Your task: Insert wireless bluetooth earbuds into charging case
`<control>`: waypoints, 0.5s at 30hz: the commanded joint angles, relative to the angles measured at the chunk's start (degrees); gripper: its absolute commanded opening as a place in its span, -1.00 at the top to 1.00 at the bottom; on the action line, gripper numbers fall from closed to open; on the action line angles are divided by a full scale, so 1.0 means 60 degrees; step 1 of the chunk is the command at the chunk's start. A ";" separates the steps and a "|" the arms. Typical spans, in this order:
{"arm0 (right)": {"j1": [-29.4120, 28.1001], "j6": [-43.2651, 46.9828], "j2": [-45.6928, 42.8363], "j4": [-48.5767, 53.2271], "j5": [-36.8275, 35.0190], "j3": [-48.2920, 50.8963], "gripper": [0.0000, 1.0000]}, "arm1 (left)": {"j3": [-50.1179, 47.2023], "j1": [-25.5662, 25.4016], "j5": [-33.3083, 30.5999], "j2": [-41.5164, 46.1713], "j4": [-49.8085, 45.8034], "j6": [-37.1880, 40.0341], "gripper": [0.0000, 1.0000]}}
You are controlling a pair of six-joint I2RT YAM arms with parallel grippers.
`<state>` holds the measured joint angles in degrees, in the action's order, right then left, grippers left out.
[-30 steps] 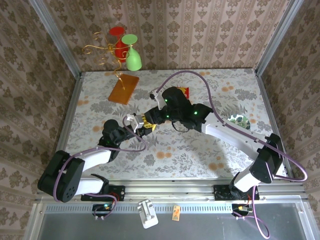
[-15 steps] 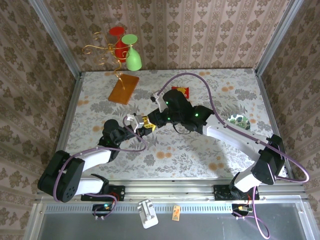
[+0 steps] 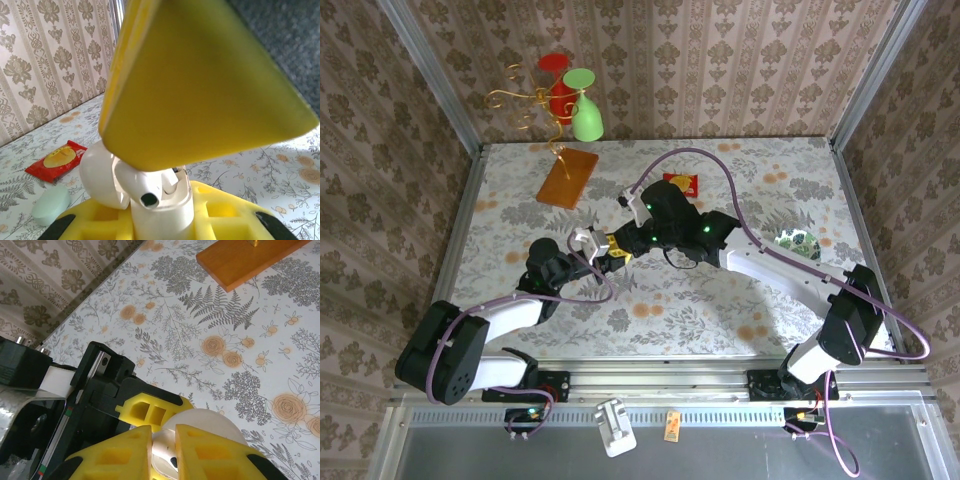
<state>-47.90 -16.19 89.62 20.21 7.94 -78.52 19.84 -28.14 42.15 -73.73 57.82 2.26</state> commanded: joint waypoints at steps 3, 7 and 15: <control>-0.0050 0.0317 -0.0160 0.0668 -0.0329 0.0103 0.59 | 0.0327 -0.0027 0.0000 0.0255 0.0119 0.0093 0.83; -0.0051 0.0404 -0.0273 0.0785 -0.0543 0.0182 0.60 | 0.0342 -0.0012 0.0008 0.0312 0.0126 0.0049 0.82; -0.0054 0.0499 -0.0373 0.0942 -0.0737 0.0243 0.64 | 0.0378 0.0017 0.0024 0.0308 0.0104 0.0020 0.82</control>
<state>-47.90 -14.66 88.92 23.20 5.74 -77.82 19.92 -28.08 41.98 -73.65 56.84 2.24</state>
